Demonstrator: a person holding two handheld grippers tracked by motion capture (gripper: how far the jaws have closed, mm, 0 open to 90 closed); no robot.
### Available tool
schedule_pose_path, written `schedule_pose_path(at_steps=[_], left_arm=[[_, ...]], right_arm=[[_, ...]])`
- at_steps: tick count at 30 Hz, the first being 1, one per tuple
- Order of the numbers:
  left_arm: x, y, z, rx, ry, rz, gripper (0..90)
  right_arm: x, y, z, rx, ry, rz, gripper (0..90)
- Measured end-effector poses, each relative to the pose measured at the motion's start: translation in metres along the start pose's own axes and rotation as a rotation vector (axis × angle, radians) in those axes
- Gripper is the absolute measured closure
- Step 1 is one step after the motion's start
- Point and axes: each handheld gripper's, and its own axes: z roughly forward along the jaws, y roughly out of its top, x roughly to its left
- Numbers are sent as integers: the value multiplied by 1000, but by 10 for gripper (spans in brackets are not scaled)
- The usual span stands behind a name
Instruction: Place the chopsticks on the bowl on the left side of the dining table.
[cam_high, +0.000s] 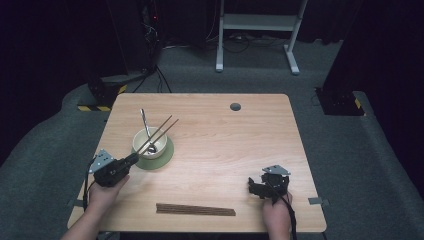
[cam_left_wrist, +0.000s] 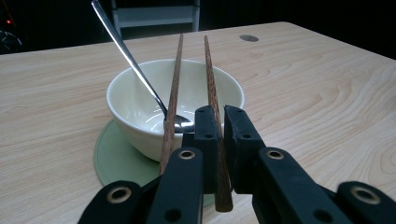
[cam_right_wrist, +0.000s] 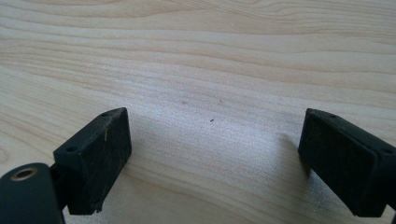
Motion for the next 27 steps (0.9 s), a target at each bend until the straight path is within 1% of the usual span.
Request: schedule_pose_path(at_steps=[2,5,7,11,16,18,22,25,27], left_arm=[[1,0,1,2,9,-8,839],[1,0,1,3,22,-2,839],[1,0,2,2,28,-4,839],[3,-1,5,26,41,0,839],[1,-2,7,52,62,16,838],[0,-1,8,64,72,30,838],[-2,-1,8,72,78,43,833],[-3,-1,9,76,79,54,803],[-4,0,8,71,89,61,746]], right_arm=[[0,0,0,0,0,0,91],[0,0,0,0,0,0,92],[0,0,0,0,0,0,92],[0,0,0,0,-1,-1,92],[0,0,0,0,-1,-1,92],[0,0,0,0,-1,-1,92],[0,0,0,0,-1,-1,92],[0,0,0,0,-1,-1,92],[0,0,0,0,-1,-2,93]])
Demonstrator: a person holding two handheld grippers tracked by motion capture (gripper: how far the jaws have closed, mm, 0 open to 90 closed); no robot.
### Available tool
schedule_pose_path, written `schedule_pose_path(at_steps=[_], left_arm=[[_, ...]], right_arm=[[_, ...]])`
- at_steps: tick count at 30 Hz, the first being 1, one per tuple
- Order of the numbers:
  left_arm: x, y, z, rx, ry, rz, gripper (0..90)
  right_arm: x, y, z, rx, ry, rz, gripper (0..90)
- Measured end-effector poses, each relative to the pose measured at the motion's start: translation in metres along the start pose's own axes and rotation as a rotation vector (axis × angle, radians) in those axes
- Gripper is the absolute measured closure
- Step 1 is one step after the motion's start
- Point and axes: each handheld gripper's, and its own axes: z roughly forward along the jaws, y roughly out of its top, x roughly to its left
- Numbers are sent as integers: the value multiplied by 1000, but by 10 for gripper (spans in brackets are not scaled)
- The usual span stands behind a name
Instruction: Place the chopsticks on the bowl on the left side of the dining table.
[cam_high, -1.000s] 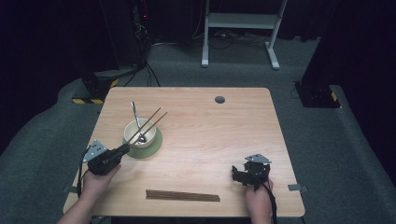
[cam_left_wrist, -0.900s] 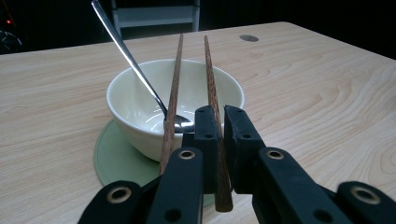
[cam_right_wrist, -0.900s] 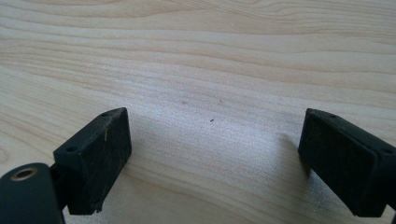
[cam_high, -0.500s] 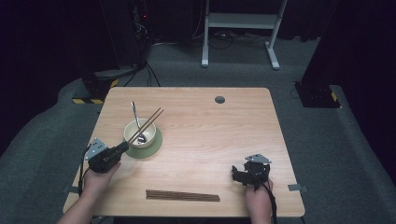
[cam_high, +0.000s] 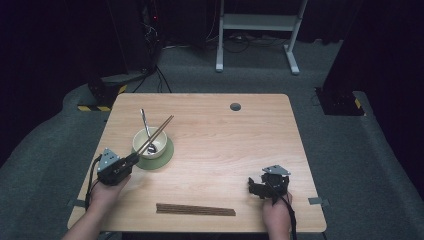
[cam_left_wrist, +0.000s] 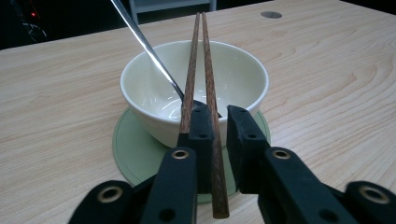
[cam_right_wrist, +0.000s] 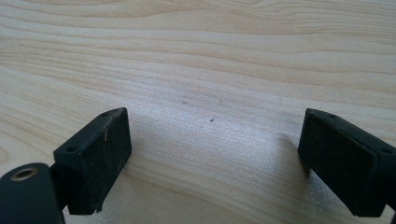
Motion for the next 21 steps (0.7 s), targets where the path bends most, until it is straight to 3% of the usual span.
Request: schedule_pose_path(at_steps=[5,9,13,18,21], left_arm=[[-2,4,-7,-43,35,0,626],[-1,3,-11,-44,50,7,533],[-3,-2,-9,-1,73,44,437],[0,-7,-3,53,78,40,434],[-3,-11,1,74,80,58,459]], right_arm=[[0,0,0,0,0,0,93],[0,0,0,0,0,0,93],[0,0,0,0,0,0,93],[0,0,0,0,0,0,93],[0,0,0,0,0,-1,93]])
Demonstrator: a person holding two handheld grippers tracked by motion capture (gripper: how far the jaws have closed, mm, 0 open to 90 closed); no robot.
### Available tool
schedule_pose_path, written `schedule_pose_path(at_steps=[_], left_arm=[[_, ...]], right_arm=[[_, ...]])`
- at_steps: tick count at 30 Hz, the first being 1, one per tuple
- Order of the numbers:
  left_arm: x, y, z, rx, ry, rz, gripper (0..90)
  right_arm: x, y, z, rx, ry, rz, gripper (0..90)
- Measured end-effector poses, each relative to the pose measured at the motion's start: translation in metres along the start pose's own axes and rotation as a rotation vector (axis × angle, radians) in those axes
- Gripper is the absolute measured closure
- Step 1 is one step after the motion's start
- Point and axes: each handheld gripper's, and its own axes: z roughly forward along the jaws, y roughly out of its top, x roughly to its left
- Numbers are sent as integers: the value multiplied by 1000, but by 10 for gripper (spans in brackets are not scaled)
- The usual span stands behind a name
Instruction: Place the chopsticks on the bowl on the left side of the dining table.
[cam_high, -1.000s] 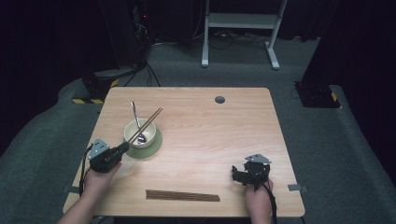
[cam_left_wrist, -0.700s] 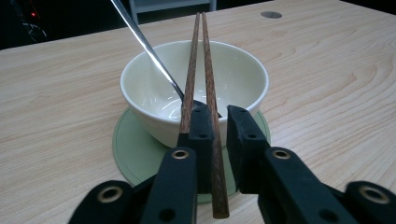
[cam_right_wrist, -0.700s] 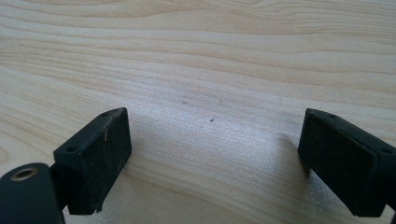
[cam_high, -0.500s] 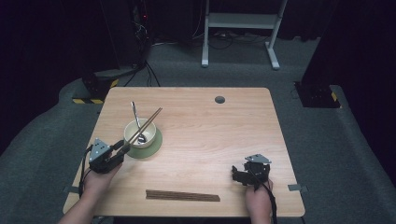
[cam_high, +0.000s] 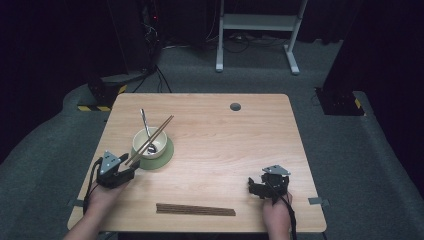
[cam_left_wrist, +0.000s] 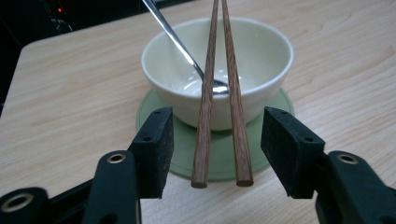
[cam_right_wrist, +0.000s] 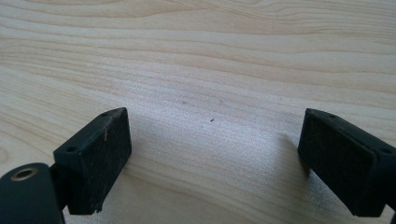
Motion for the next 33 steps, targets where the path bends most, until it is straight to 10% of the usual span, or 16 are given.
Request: schedule_pose_path(at_steps=[18,33], left_arm=[[1,-3,0,-34,-25,-35,745],[-3,-3,-5,-50,-93,-39,760]], right_arm=[[0,0,0,0,0,-1,93],[0,0,0,0,0,-2,94]])
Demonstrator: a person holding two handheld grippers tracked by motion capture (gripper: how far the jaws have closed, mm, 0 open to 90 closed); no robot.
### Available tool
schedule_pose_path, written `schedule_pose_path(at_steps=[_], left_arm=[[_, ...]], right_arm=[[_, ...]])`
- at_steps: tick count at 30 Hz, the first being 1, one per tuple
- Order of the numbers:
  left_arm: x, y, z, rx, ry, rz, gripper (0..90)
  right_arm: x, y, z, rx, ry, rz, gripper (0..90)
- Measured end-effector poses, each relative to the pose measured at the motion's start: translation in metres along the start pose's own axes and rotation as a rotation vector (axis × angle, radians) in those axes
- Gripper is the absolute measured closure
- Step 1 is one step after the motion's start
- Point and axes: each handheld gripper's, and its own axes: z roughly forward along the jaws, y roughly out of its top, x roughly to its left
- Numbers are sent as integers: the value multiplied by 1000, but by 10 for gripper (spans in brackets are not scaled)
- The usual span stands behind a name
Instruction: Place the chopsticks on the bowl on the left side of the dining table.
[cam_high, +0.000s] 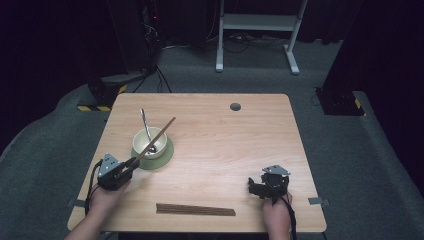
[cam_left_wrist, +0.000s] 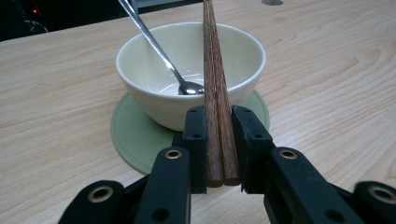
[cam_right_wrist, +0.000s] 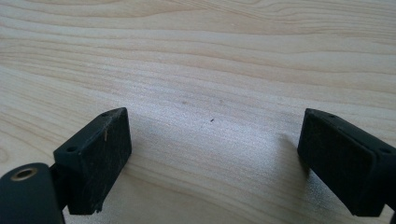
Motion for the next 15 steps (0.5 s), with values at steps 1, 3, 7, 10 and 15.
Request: schedule_pose_path(at_steps=[1,3,7,10,15], left_arm=[[-1,0,0,2,-4,5,760],[-3,-1,-1,1,-17,14,759],[-5,-2,-3,4,-38,23,760],[-6,-2,-4,2,-44,22,759],[-5,-1,-3,3,-30,22,702]], right_arm=[[0,0,0,0,0,0,94],[0,0,0,0,0,0,94],[0,0,0,0,0,0,94],[0,0,0,-1,1,-2,95],[0,0,0,0,2,-1,97]])
